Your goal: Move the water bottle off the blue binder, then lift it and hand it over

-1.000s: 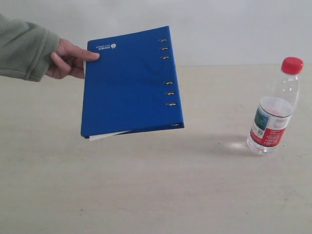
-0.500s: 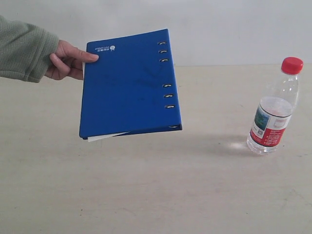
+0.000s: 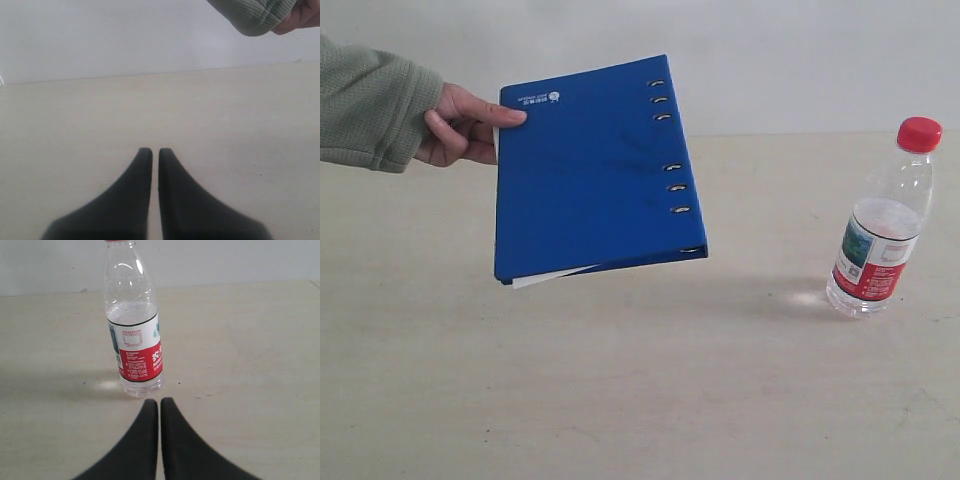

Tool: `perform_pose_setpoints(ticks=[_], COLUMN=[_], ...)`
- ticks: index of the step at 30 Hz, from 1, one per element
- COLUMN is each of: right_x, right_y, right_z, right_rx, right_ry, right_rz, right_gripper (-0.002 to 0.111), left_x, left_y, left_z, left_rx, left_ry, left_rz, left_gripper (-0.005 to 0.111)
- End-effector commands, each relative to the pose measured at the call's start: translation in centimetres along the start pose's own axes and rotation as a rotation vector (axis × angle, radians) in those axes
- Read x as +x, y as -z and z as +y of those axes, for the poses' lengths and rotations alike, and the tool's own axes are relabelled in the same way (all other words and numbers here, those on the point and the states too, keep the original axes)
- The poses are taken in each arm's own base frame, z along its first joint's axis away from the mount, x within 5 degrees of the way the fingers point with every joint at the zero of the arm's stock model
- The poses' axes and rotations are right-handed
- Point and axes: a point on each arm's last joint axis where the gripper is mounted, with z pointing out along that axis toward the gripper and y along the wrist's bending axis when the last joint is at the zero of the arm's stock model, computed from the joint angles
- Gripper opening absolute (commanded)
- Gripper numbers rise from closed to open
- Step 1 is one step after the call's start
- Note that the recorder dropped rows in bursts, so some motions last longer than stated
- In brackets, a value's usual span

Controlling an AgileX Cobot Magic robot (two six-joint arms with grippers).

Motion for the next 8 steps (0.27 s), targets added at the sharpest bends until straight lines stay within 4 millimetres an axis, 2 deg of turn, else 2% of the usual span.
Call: perform_pose_setpoints(ticks=[1,8], right_x=[-0.13,-0.11], right_y=[0.05,0.05], right_z=[-0.02,-0.02], right_rx=[0.005,0.005], right_ry=[-0.006,-0.012], right_rz=[-0.014,-0.012], right_gripper=[0.0,0.0], left_x=[0.08,0.08], left_y=[-0.01,-0.01], left_z=[0.01,0.01], left_rx=[-0.003,-0.003], left_ry=[-0.006,-0.006], left_rz=[-0.004,-0.004], left_gripper=[0.004,0.004])
